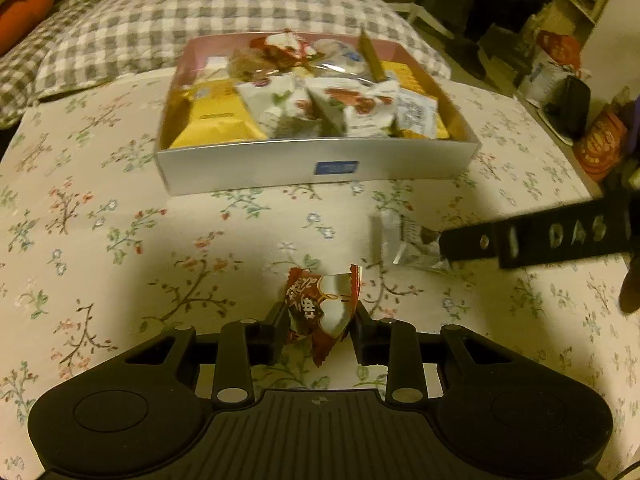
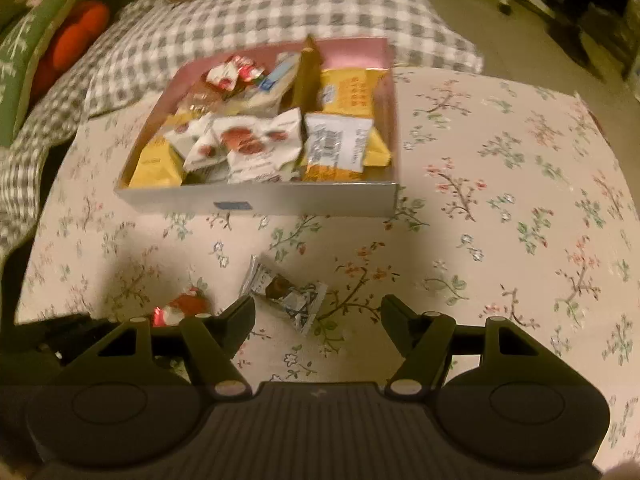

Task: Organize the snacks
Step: 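Lift the red candy pack while the right gripper grasps the silver wrapped candy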

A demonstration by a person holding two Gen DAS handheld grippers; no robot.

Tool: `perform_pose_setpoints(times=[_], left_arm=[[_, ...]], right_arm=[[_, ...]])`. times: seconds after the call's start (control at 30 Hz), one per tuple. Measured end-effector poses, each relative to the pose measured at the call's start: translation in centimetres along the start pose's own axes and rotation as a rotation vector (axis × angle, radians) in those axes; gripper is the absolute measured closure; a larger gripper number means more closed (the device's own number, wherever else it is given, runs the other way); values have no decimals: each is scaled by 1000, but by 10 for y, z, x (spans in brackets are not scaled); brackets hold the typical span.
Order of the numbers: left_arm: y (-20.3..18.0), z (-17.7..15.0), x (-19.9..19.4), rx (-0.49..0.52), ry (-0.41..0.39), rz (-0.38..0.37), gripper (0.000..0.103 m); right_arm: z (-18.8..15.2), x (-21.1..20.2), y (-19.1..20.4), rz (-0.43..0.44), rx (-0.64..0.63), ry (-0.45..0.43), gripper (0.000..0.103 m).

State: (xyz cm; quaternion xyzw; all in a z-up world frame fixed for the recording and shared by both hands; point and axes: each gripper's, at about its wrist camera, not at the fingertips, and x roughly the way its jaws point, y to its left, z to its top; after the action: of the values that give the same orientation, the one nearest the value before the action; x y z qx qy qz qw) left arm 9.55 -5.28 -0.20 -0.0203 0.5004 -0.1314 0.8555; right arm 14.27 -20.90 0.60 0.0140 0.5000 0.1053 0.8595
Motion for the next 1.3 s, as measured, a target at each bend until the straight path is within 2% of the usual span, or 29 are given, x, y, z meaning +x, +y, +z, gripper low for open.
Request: perform_pose_setpoints(times=[0.2, 0.4, 0.57, 0.67, 0.7, 0.77, 0.83, 0.97, 1.0, 1.03, 1.3], left_arm=[[19, 7, -6, -89, -8, 31, 73], [26, 8, -8, -117, -9, 47, 73], [31, 9, -8, -137, -11, 55, 73], [32, 10, -10, -140, -17, 55, 73], [32, 10, -10, -141, -18, 55, 73], [32, 10, -10, -142, -17, 53, 73], [32, 10, -9, -146, -15, 53, 73], [32, 11, -11, -147, -22, 53, 73], [32, 11, -11, -147, -21, 53, 73], [32, 11, -11, -149, -20, 52, 73], [33, 12, -15, -157, -31, 49, 73]], right_arm=[[-1, 16, 9, 30, -18, 5, 35], [1, 31, 14, 58, 73, 32, 32], [1, 35, 24, 10, 73, 28, 34], [1, 35, 25, 7, 74, 13, 44], [0, 34, 26, 1, 68, 7, 50], [-1, 33, 26, -3, 61, 6, 55], [0, 33, 26, 1, 57, 12, 66], [0, 32, 25, 6, 53, 23, 70], [-1, 32, 24, 4, 55, 30, 82], [-1, 32, 24, 11, 56, 38, 87], [0, 21, 23, 28, 72, 30, 88]])
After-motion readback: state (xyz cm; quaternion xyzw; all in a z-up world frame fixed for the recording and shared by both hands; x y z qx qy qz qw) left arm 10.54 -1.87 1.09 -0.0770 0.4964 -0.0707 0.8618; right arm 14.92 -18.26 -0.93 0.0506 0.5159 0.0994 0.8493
